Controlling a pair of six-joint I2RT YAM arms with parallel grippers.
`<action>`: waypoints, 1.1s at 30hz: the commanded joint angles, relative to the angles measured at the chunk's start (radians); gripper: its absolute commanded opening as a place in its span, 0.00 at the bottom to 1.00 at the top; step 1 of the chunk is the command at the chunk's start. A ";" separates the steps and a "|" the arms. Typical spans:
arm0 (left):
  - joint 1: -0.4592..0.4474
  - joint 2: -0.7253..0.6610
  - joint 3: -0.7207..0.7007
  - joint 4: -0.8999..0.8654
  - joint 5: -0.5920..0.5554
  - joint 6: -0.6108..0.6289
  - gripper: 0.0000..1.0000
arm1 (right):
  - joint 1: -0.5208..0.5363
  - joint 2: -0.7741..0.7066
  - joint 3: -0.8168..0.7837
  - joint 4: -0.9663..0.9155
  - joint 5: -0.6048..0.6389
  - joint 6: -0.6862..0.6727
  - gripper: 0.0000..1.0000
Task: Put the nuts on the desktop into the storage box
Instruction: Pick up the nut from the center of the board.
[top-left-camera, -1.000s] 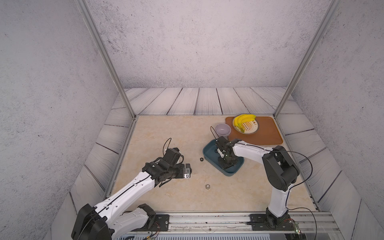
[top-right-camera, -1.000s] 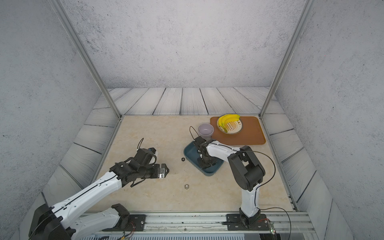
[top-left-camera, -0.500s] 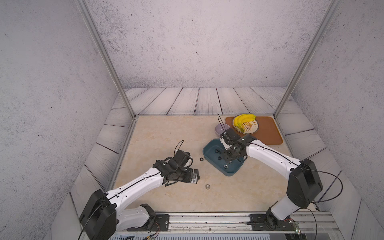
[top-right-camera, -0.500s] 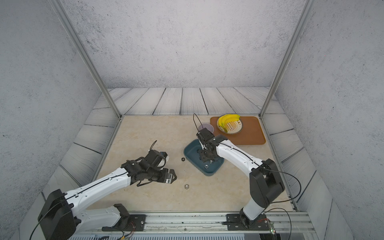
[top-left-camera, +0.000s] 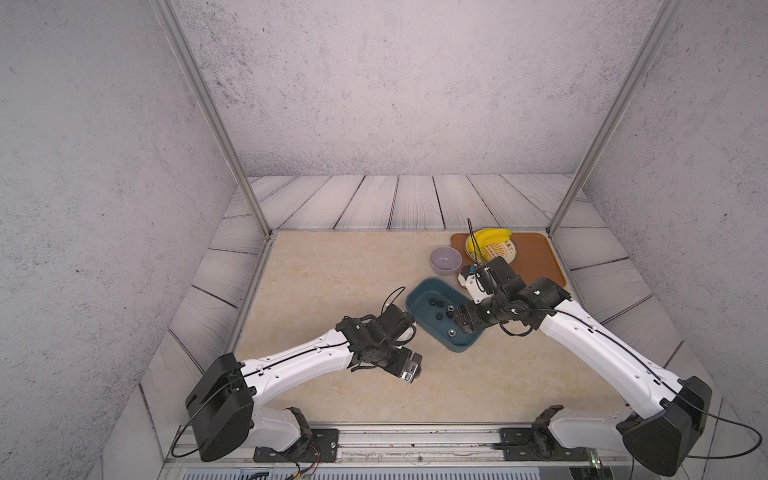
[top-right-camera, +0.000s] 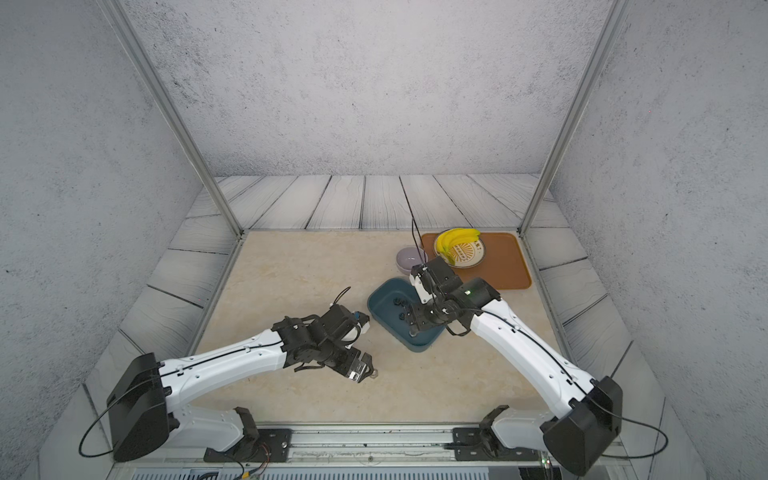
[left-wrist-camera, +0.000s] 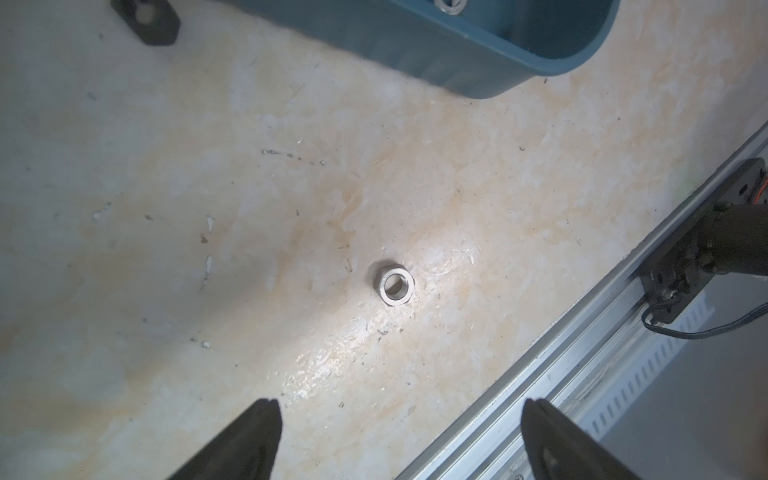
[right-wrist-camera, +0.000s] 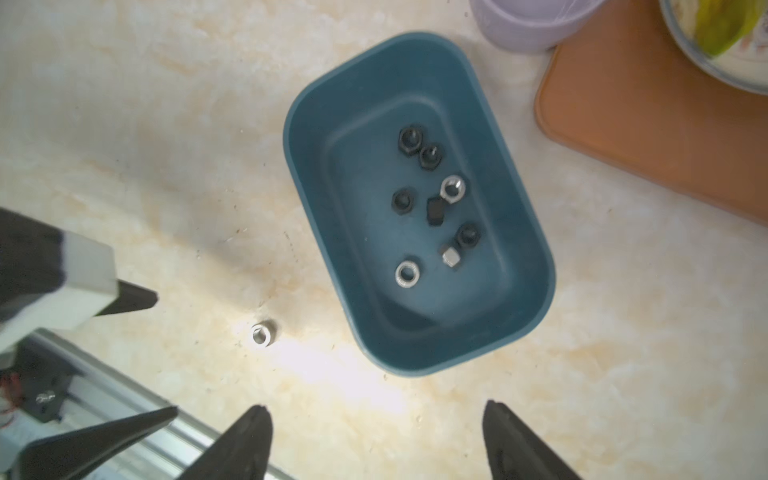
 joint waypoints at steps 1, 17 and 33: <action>-0.040 0.021 0.046 -0.038 -0.060 0.101 0.97 | 0.000 -0.070 -0.050 -0.105 -0.080 0.049 0.99; -0.133 0.219 0.114 0.022 -0.207 0.361 0.96 | 0.002 -0.371 -0.389 -0.036 -0.391 0.209 0.99; -0.124 0.407 0.178 0.013 -0.171 0.411 0.88 | 0.002 -0.365 -0.524 0.096 -0.369 0.326 0.99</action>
